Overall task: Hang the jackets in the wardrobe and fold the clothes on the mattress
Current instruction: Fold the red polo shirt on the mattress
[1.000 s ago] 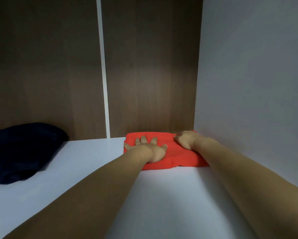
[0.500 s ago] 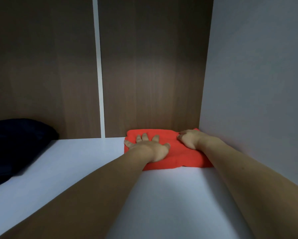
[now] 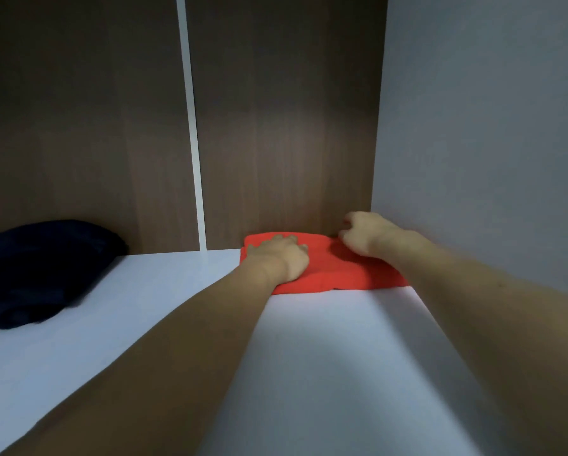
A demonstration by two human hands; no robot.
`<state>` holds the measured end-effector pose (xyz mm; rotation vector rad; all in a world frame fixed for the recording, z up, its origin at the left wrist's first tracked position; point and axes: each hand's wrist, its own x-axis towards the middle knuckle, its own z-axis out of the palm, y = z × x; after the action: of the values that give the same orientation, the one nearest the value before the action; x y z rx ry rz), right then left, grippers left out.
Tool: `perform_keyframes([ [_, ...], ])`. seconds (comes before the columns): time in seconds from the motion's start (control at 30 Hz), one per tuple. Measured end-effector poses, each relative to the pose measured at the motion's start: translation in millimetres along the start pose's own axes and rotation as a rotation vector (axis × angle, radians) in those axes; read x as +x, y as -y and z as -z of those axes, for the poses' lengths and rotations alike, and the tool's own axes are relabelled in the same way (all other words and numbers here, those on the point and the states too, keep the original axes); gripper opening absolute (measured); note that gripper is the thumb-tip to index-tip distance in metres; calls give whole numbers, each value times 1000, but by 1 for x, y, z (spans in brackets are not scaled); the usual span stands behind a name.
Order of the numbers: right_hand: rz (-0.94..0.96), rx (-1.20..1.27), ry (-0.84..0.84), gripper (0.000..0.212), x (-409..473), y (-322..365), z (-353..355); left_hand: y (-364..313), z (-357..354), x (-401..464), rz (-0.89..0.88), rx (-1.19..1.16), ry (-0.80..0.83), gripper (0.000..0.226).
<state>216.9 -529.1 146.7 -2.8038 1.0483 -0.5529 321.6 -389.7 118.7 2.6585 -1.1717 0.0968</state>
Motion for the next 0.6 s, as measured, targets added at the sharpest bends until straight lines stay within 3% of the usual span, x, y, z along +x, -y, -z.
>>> perform_keyframes([
  [0.17,18,13,-58,47,-75,6,32,-3,33,-65,-140,131,-262,51],
  [0.6,-67,-24,-196,57,-354,35,138,-10,115,-262,-510,274,-484,52],
])
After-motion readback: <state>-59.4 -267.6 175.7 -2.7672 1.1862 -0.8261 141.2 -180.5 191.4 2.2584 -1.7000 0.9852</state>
